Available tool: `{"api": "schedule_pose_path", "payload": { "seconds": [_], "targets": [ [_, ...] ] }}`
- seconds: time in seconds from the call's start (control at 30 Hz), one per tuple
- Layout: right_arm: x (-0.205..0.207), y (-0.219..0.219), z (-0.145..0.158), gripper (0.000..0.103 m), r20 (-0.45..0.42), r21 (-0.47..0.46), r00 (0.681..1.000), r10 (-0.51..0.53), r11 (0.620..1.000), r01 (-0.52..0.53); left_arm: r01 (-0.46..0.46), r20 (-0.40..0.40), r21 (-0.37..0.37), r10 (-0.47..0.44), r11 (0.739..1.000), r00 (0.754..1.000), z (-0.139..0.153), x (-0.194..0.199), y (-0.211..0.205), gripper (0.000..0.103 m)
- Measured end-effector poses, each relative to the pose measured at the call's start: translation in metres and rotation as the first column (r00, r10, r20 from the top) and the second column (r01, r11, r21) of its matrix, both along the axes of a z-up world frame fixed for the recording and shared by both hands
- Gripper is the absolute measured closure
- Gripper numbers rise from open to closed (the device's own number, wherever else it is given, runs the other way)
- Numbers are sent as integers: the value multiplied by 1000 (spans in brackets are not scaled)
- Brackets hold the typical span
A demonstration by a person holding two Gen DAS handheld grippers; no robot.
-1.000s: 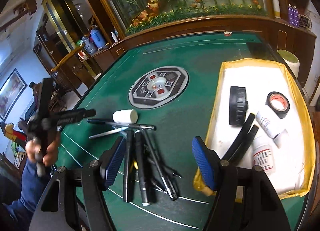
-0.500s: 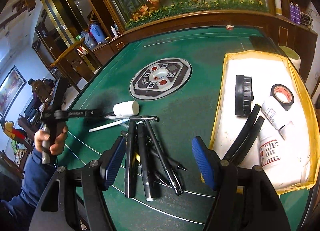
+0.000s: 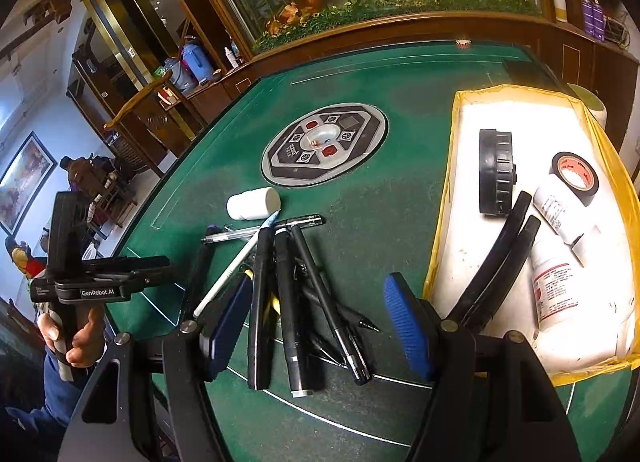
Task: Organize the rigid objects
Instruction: 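Grasp a black marker with right tool while left tool grasps a white pen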
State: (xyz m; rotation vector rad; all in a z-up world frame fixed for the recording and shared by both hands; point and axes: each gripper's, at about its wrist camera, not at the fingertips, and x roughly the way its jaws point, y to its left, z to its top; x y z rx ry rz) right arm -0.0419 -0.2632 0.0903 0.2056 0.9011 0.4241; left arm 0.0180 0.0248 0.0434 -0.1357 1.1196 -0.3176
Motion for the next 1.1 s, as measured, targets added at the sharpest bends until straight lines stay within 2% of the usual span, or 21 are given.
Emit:
{"api": "schedule_pose_path", "payload": {
  "seconds": [0.07, 0.2, 0.33, 0.37, 0.4, 0.43, 0.53, 0.77, 0.83, 0.9, 0.97, 1.03, 1.1],
  "targets": [
    [0, -2, -2, 35, -1, -4, 1000, -8, 1000, 8, -3, -5, 18, 3, 1000, 1000, -4, 3, -8, 39],
    [-1, -7, -4, 35, -5, -7, 1000, -18, 1000, 18, -43, -10, 78, 44, 996, 999, -13, 7, -16, 64],
    [-1, -7, -7, 35, -5, -25, 1000, -10, 1000, 10, -75, 10, 135, 74, 988, 997, -18, 8, -15, 79],
    [-1, -4, -8, 37, -4, -37, 1000, 3, 999, -3, -82, 14, 148, 81, 986, 997, -18, 7, -13, 84],
    [-1, 0, -9, 42, 0, -51, 1000, 18, 999, -18, -86, 17, 156, 84, 984, 996, -19, 7, -12, 87],
    [-1, 5, -9, 53, 4, -68, 999, 37, 997, -36, -88, 19, 161, 86, 983, 996, -19, 6, -11, 88],
    [2, 24, -12, 68, -3, -157, 996, 87, 984, -87, -89, 27, 158, 86, 983, 996, -19, 3, -6, 88],
    [14, 47, -29, 76, -49, -274, 988, 143, 950, -151, -98, 62, 180, 88, 979, 994, -19, -4, -10, 88],
    [16, 49, -35, 86, -62, -297, 988, 138, 943, -151, -100, 72, 192, 87, 976, 994, -20, -5, -12, 88],
    [18, 50, -42, 87, -82, -304, 986, 143, 939, -161, -103, 86, 199, 87, 975, 993, -20, -6, -13, 87],
    [17, 52, -45, 87, -70, -323, 987, 144, 933, -159, -104, 97, 205, 86, 973, 992, -20, -7, -14, 87],
    [15, 53, -44, 95, -54, -334, 988, 147, 929, -156, -111, 101, 197, 93, 974, 991, -20, -8, -13, 87],
    [11, 53, -40, 95, -30, -330, 989, 145, 932, -146, -118, 103, 178, 100, 977, 990, -20, -8, -10, 88]
  ]
}}
